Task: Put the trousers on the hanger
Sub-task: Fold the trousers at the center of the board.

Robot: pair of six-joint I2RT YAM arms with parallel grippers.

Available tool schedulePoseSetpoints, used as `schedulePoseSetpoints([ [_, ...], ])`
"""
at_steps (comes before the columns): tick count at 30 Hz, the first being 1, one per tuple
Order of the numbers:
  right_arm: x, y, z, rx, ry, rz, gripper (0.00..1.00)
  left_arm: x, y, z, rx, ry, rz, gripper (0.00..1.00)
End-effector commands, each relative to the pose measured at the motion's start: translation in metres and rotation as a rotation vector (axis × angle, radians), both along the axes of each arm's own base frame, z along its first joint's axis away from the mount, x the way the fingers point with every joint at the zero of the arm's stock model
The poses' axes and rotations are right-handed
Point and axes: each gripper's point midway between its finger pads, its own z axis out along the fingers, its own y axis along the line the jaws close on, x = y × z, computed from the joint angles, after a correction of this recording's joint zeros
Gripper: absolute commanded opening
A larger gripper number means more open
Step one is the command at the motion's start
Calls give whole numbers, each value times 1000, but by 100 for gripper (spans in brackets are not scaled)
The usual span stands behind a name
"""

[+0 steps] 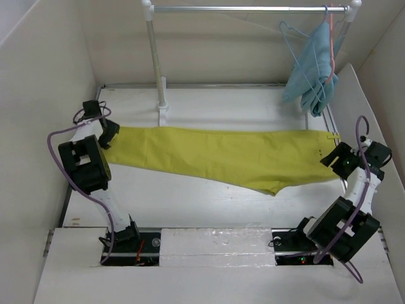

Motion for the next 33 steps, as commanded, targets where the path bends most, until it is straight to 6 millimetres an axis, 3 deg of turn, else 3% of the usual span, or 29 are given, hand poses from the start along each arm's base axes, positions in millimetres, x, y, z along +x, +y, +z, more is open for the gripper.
schedulePoseSetpoints([
  [1, -31, -15, -45, 100, 115, -156, 71, 75, -84, 134, 21, -395, -193, 61],
  [3, -35, -26, -49, 121, 112, -205, 71, 89, -133, 160, 53, -449, -339, 61],
  [4, -38, -31, -52, 124, 123, -226, 72, 95, -188, 173, 43, -456, -463, 60],
  [6, -48, -48, -55, 108, 143, -302, 73, 91, -246, 177, 1, -472, -605, 54],
  [7, -51, -54, -57, 111, 144, -327, 73, 87, -272, 172, -21, -494, -679, 51],
  [8, -56, -57, -65, 124, 157, -349, 74, 71, -317, 164, -96, -490, -788, 40],
  [9, -59, -60, -70, 131, 161, -374, 75, 57, -339, 143, -144, -459, -842, 35],
  [11, -45, -68, -77, 154, 86, -377, 77, 33, -389, 126, -233, -449, -969, 26],
  [13, -29, -67, -83, 190, 24, -366, 78, 12, -412, 104, -296, -411, -1030, 23],
  [15, -17, -63, -95, 233, -9, -345, 78, -5, -430, 95, -308, -389, -1084, 22],
  [21, 8, -74, -105, 230, -63, -326, 74, -12, -421, 77, -190, -301, -1134, 23],
  [22, 13, -73, -104, 238, -74, -329, 69, -19, -420, 73, -181, -279, -1142, 22],
  [24, 17, -74, -103, 246, -93, -330, 47, -28, -422, 69, -155, -265, -1171, 23],
  [25, 18, -73, -101, 253, -101, -329, 24, -38, -423, 63, -130, -243, -1184, 23],
  [27, 17, -65, -96, 274, -101, -300, 0, -47, -417, 56, -91, -213, -1199, 23],
  [28, 14, -63, -92, 251, -94, -273, 0, -48, -414, 61, -78, -221, -1197, 23],
  [29, 14, -57, -70, 202, -128, -236, 0, -51, -411, 60, -74, -218, -1198, 23],
  [31, -2, -33, -58, 156, -61, -172, 0, -55, -404, 62, -48, -217, -1200, 23],
  [32, -5, -24, -25, 64, -117, -137, 0, -57, -403, 63, -45, -217, -1202, 20],
  [33, -22, -4, -25, 78, -50, -127, 0, -58, -400, 64, -38, -217, -1197, 18],
])
